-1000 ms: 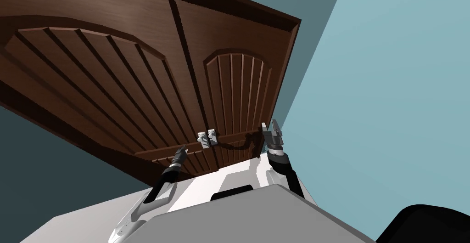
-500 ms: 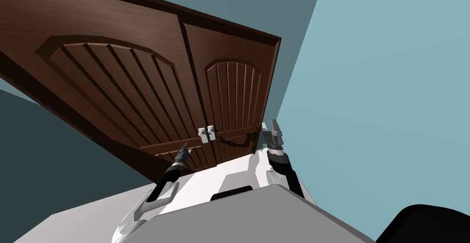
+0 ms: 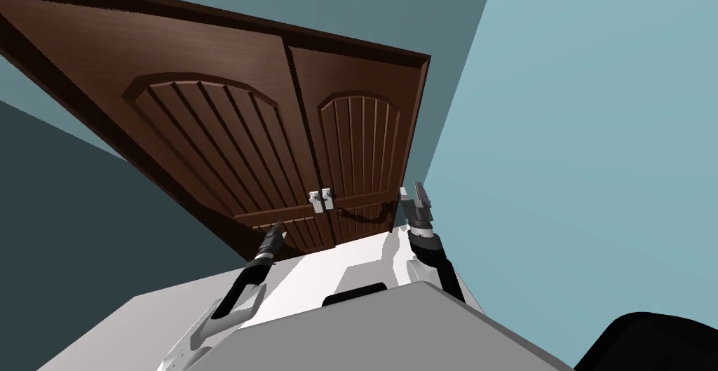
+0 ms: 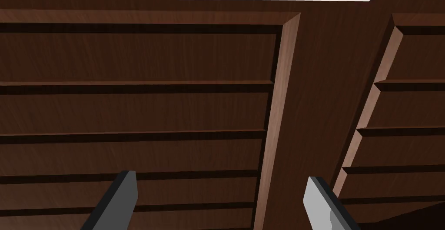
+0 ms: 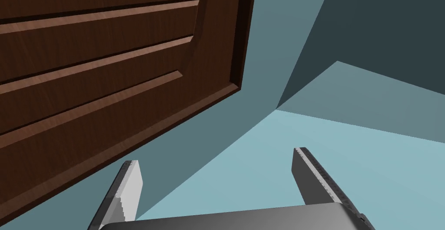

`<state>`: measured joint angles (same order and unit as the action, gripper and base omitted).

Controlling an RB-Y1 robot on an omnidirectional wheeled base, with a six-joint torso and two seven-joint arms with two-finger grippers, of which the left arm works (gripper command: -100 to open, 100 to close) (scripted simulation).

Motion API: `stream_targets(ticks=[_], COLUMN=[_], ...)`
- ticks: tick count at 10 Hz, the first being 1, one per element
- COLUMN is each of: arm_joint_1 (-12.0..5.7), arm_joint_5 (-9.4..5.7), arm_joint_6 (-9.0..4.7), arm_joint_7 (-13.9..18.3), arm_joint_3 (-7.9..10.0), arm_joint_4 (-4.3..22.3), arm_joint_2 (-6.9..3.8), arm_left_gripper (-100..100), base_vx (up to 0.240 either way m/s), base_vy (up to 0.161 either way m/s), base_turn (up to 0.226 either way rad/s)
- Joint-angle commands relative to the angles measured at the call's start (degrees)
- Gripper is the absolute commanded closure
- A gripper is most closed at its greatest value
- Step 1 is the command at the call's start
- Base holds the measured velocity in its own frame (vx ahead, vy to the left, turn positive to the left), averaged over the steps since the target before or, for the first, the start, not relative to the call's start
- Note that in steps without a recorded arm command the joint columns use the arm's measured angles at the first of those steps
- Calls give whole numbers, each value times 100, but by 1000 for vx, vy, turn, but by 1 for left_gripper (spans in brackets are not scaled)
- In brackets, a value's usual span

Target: Pull the door open

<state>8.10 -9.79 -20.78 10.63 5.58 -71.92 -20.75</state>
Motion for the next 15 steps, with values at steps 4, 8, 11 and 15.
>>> stream_targets(ticks=[4,8,11,15], arm_joint_1=[26,-183,-430,-396], arm_joint_5=[-28,27,85,77], arm_joint_6=[64,59,37,77], arm_joint_7=[-62,-102,-120,-116], arm_joint_3=[283,120,-129,-109], arm_joint_4=[168,155,60,18], arm_joint_2=[-73,78,257,234], arm_left_gripper=[-100,-100,-100,100], base_vx=[63,211,231,41], base_vy=[78,-56,-50,-25], base_turn=[56,-98,-191,-19])
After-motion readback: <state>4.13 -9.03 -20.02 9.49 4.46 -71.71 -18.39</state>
